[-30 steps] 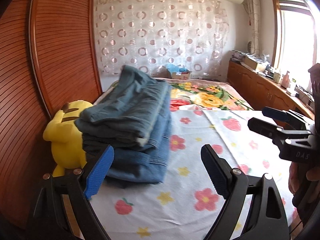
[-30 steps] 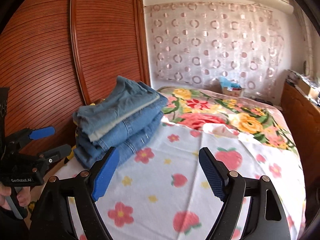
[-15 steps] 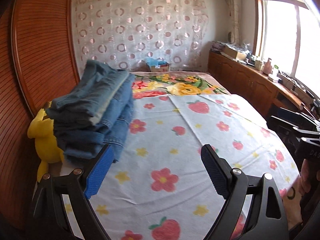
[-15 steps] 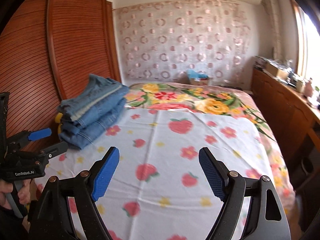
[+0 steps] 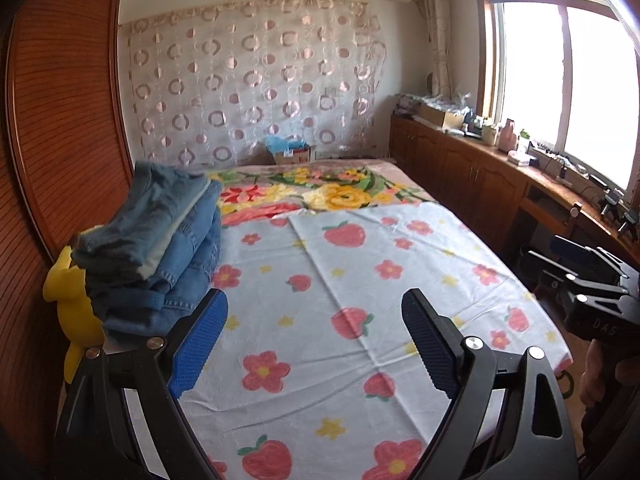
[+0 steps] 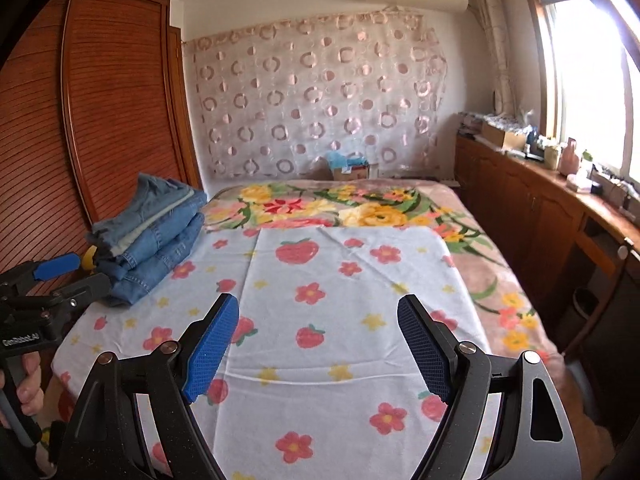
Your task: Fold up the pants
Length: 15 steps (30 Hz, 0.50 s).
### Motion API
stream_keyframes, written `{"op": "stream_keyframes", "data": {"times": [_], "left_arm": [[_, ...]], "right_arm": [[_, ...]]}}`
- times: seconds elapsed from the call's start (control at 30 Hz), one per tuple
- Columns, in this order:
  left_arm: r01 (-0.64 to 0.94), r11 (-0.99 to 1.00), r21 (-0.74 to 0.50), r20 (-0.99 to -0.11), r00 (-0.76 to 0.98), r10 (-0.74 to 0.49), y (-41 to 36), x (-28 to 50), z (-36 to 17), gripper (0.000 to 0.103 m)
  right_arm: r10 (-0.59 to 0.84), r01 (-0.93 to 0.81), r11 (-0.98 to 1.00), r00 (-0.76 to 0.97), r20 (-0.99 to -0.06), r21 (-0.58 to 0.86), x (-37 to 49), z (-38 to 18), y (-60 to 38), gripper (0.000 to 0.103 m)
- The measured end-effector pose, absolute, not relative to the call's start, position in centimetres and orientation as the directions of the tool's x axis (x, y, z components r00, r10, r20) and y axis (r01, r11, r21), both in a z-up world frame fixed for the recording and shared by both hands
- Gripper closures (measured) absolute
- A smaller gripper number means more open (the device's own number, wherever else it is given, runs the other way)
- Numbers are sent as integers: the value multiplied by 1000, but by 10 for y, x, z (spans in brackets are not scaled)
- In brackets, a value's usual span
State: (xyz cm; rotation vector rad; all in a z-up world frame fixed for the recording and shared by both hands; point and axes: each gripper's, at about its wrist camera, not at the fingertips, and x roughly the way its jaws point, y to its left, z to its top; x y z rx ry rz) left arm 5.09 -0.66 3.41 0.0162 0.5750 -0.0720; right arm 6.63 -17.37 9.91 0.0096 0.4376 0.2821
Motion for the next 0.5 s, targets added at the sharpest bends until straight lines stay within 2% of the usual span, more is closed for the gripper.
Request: {"op": "stream_keyframes", "data": {"times": [0.5], "left_arm": [[42,999,12,-465,885,-32,-3,25,66,14]], "right_arm": [[282,-280,959,905,-318,53,9,105,-161,20]]}}
